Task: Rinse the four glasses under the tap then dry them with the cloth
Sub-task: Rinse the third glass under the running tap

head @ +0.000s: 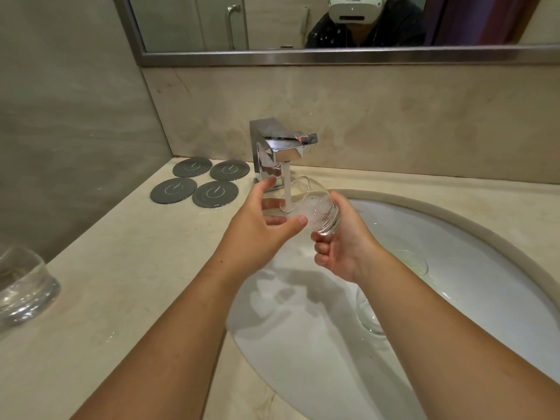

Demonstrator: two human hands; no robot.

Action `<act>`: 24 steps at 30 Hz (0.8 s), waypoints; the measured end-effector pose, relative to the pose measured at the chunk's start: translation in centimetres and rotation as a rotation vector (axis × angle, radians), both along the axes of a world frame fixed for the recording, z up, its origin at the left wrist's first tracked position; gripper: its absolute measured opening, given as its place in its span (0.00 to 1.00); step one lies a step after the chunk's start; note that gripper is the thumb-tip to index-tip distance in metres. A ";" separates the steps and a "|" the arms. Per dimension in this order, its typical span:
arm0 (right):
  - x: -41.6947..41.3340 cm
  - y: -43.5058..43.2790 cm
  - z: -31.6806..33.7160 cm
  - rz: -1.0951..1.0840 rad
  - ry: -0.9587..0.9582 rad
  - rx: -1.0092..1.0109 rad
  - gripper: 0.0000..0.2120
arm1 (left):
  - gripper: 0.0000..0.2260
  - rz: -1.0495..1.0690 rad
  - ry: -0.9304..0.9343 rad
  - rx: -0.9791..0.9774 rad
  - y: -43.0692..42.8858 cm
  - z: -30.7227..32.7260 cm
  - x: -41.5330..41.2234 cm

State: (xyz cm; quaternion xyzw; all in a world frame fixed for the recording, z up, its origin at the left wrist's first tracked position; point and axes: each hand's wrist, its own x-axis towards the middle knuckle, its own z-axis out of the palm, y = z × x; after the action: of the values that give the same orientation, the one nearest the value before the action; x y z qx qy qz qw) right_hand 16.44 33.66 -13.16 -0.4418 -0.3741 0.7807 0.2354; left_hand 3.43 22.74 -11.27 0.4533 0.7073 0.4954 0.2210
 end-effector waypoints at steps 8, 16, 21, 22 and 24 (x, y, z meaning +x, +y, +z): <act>0.0 0.0 0.2 -0.069 0.008 0.044 0.28 | 0.42 -0.028 -0.170 -0.179 1.2 1.9 0.0; -0.2 0.2 -0.1 -0.060 -0.009 0.076 0.23 | 0.32 0.069 -0.198 -0.145 1.7 0.1 1.0; -0.4 -0.1 -0.4 -0.059 -0.034 0.097 0.20 | 0.46 0.115 -0.141 -0.152 1.7 -0.7 0.8; -0.5 -0.2 -0.5 -0.054 -0.038 0.099 0.19 | 0.47 0.119 -0.135 -0.160 1.6 -0.7 0.7; -0.5 -0.3 -0.6 -0.038 -0.031 0.095 0.20 | 0.44 0.122 -0.153 -0.163 1.3 -0.1 0.8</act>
State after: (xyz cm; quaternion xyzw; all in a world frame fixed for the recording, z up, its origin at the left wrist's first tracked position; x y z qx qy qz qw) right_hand 15.91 33.38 -13.72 -0.4493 -0.4061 0.7503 0.2650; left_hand 4.27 24.08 -11.38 0.3508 0.7526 0.4819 0.2799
